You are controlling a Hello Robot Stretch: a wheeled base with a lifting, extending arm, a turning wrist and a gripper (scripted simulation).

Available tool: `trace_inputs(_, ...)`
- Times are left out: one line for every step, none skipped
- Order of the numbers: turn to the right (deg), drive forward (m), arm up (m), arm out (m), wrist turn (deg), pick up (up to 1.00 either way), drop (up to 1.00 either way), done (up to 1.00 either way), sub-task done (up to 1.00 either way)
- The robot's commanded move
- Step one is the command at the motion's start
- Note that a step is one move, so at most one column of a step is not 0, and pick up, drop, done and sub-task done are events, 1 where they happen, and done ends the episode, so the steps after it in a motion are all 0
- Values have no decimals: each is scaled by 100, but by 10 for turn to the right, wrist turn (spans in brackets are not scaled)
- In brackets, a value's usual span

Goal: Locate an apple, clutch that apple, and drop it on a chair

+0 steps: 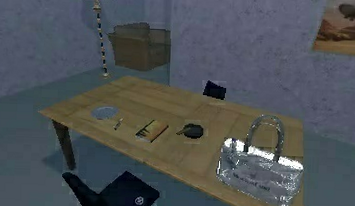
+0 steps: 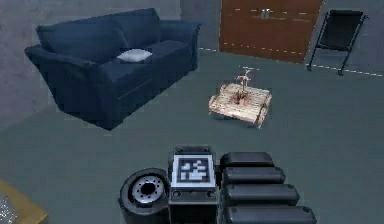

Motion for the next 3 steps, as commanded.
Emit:
trace_inputs(0, 50, 0, 0, 0, 0, 0, 0, 0)
trace_inputs(450, 0, 0, 0, 0, 0, 0, 0, 0)
trace_inputs(450, 0, 0, 0, 0, 0, 0, 0, 0)
